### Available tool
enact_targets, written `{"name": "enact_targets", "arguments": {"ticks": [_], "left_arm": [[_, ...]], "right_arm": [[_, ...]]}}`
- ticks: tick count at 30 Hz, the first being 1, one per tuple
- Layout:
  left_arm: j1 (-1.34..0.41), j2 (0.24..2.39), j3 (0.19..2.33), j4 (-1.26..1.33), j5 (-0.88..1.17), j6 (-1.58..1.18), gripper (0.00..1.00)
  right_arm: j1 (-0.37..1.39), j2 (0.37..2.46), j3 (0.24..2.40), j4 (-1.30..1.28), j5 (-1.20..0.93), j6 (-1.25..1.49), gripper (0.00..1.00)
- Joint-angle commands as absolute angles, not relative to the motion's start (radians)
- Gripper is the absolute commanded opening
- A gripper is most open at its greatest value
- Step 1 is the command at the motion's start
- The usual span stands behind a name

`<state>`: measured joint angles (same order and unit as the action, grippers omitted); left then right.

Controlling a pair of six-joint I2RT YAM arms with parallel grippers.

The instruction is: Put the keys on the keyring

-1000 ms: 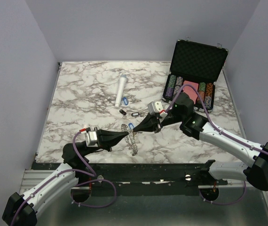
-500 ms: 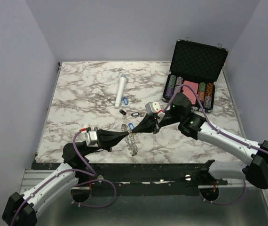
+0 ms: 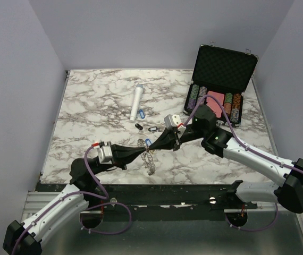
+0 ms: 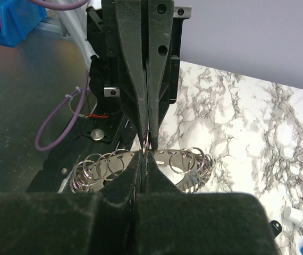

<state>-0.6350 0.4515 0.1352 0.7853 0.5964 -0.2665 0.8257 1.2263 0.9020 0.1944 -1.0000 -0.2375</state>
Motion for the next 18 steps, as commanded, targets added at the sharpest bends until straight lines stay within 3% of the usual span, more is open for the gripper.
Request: {"name": "enact_targets", "arguments": {"ticks": [1, 18], "left_arm": [[-0.634, 0.439, 0.198, 0.669, 0.609, -0.193, 0.00], [-0.635, 0.436, 0.239, 0.545, 0.604, -0.147, 0.00]], "right_arm": [[0.842, 1.241, 0.919, 0.204, -0.996, -0.222, 0.00], [0.842, 1.238, 0.923, 0.202, -0.989, -0.216, 0.00]]}}
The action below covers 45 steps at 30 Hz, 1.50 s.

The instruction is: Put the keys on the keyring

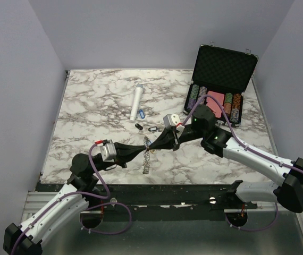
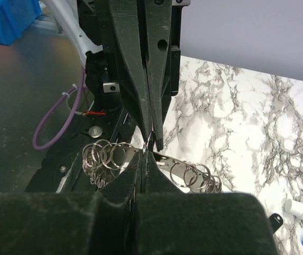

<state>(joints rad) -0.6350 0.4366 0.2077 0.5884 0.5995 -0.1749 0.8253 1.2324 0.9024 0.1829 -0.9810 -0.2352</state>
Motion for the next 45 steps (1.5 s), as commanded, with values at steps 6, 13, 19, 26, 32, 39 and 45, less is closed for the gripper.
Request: {"name": "enact_targets", "arguments": {"ticks": [6, 13, 19, 26, 32, 39, 45], "left_arm": [[-0.640, 0.437, 0.247, 0.528, 0.609, -0.138, 0.00], [-0.640, 0.434, 0.245, 0.520, 0.612, -0.137, 0.00], [-0.640, 0.433, 0.245, 0.525, 0.617, -0.135, 0.00], [-0.641, 0.431, 0.249, 0.517, 0.617, -0.132, 0.00], [-0.643, 0.431, 0.250, 0.514, 0.617, -0.130, 0.00], [-0.641, 0.434, 0.250, 0.512, 0.617, -0.132, 0.00], [-0.643, 0.437, 0.253, 0.509, 0.609, -0.143, 0.00]], "right_arm": [[0.842, 1.236, 0.922, 0.202, -0.986, -0.207, 0.00], [0.842, 1.238, 0.919, 0.219, -0.980, -0.172, 0.00], [0.842, 1.243, 0.919, 0.219, -0.976, -0.153, 0.00], [0.842, 1.246, 0.923, 0.216, -0.966, -0.143, 0.00], [0.842, 1.246, 0.923, 0.221, -0.965, -0.127, 0.00], [0.842, 1.247, 0.923, 0.233, -0.966, -0.117, 0.00], [0.842, 1.246, 0.925, 0.213, -0.968, -0.136, 0.00]]}}
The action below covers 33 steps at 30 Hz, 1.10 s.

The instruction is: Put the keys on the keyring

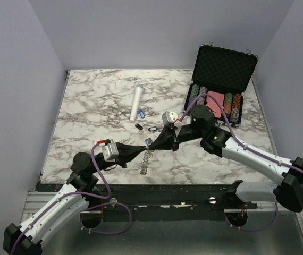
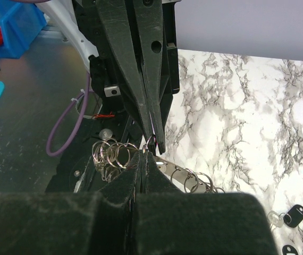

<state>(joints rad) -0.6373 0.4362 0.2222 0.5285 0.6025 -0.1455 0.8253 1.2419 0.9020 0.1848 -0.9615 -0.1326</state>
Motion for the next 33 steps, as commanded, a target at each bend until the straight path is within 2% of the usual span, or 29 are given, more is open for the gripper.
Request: {"name": "enact_targets", "arguments": {"ticks": [1, 33], "left_arm": [[-0.644, 0.439, 0.256, 0.506, 0.611, -0.144, 0.00], [-0.638, 0.443, 0.282, 0.451, 0.531, -0.206, 0.00]], "right_arm": [[0.842, 1.246, 0.925, 0.206, -0.969, -0.147, 0.00], [0.842, 1.233, 0.927, 0.066, -0.971, -0.308, 0.00]]}}
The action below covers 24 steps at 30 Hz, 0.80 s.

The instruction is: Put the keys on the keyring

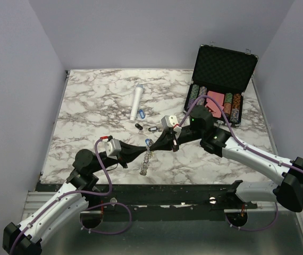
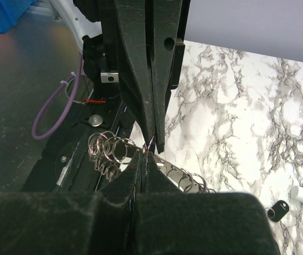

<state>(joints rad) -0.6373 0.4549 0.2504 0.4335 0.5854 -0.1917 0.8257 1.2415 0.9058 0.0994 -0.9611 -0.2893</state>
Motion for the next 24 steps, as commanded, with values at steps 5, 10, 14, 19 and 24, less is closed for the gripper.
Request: {"name": "enact_targets", "arguments": {"ticks": [5, 10, 14, 19, 24], "left_arm": [[-0.635, 0.436, 0.279, 0.460, 0.522, -0.221, 0.00], [-0.629, 0.426, 0.272, 0.476, 0.517, -0.233, 0.00], [-0.623, 0.419, 0.264, 0.500, 0.517, -0.250, 0.00], [-0.621, 0.411, 0.255, 0.526, 0.514, -0.270, 0.00], [-0.618, 0.410, 0.241, 0.572, 0.512, -0.305, 0.00]], "right_arm": [[0.842, 1.229, 0.922, 0.057, -0.968, -0.318, 0.00], [0.842, 1.229, 0.916, 0.049, -0.963, -0.324, 0.00], [0.842, 1.229, 0.910, 0.051, -0.960, -0.324, 0.00], [0.842, 1.235, 0.902, 0.051, -0.956, -0.321, 0.00], [0.842, 1.241, 0.896, 0.063, -0.953, -0.302, 0.00]]}}
